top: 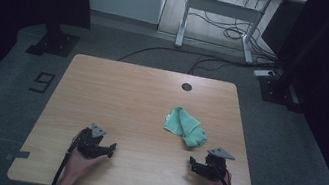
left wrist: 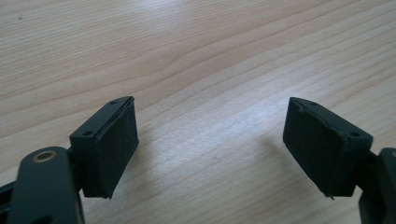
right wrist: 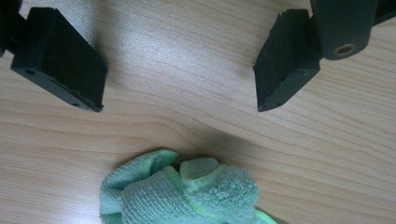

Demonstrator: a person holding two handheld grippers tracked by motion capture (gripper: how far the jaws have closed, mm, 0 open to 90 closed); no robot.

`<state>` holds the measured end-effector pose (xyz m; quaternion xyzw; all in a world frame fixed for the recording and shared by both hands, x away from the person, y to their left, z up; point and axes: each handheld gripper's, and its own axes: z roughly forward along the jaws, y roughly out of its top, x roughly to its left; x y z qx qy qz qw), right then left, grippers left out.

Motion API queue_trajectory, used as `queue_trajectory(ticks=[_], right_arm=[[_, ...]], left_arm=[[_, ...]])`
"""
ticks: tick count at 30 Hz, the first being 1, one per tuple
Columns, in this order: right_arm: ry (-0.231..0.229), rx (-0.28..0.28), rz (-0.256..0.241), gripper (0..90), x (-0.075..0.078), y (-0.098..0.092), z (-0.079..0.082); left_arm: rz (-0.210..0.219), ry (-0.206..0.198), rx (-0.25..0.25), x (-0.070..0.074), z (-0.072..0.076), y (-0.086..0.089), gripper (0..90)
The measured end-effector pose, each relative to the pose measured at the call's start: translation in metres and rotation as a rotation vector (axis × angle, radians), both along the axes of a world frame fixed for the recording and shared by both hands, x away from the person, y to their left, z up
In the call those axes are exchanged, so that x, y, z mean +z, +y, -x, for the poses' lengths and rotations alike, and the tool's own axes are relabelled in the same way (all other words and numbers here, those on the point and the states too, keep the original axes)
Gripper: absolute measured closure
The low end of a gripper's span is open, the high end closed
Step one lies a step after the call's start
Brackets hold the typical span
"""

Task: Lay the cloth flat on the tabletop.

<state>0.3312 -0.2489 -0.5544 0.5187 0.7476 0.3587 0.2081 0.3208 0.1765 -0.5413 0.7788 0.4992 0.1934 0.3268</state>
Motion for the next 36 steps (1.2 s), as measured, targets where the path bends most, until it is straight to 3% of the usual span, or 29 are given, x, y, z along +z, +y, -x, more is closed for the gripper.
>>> queue_trajectory(ticks=[6,13,18,28,36], right_arm=[[-0.002,-0.010,-0.006,18.0,0.000,-0.002,0.000],[-0.021,-0.022,-0.018,19.5,0.004,-0.003,0.000],[-0.056,-0.024,-0.046,20.5,0.012,-0.002,0.001],[-0.105,-0.004,-0.043,20.7,0.026,0.010,0.006],[-0.127,-0.008,-0.044,21.2,0.036,0.012,-0.002]], left_arm=[[0.044,-0.018,-0.022,0.005,0.007,0.003,18.4],[0.093,-0.004,-0.015,0.009,0.012,0.009,20.1],[0.097,0.000,-0.017,0.010,0.015,0.009,21.0],[0.094,0.011,-0.062,0.012,0.022,0.001,21.9],[0.108,0.043,-0.036,0.008,0.018,0.005,22.4]])
